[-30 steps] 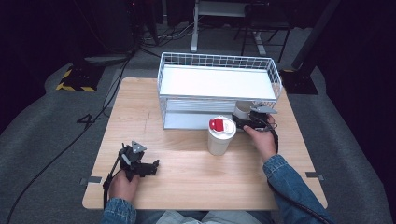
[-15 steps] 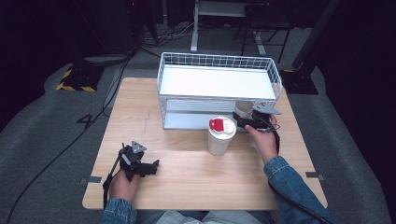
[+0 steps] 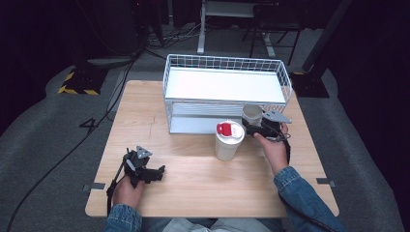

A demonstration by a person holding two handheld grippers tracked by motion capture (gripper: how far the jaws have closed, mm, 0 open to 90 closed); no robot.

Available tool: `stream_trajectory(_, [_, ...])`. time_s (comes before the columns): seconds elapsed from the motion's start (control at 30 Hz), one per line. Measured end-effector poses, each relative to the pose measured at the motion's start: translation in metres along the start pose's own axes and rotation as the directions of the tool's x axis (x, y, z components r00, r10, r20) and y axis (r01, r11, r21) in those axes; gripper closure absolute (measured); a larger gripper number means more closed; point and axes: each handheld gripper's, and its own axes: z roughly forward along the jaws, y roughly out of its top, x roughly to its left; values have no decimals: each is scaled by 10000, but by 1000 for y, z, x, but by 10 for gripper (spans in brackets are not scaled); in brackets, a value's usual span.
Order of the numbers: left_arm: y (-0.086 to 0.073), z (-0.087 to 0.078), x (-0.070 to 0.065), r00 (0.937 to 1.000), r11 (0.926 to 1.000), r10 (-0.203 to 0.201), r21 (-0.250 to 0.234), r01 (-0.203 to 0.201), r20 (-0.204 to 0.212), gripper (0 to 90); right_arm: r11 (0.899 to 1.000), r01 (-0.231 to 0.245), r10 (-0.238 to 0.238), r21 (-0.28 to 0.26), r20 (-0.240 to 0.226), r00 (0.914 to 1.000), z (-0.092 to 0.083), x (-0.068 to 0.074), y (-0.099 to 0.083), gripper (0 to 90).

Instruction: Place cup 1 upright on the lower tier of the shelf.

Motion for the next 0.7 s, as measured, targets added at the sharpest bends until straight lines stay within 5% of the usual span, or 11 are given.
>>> stream_trajectory(0.7, [0,0,0,10000,10000,1,-1,-1,-1,0,9995,-326,327,27,-290,9990,-30,-3,-7,132])
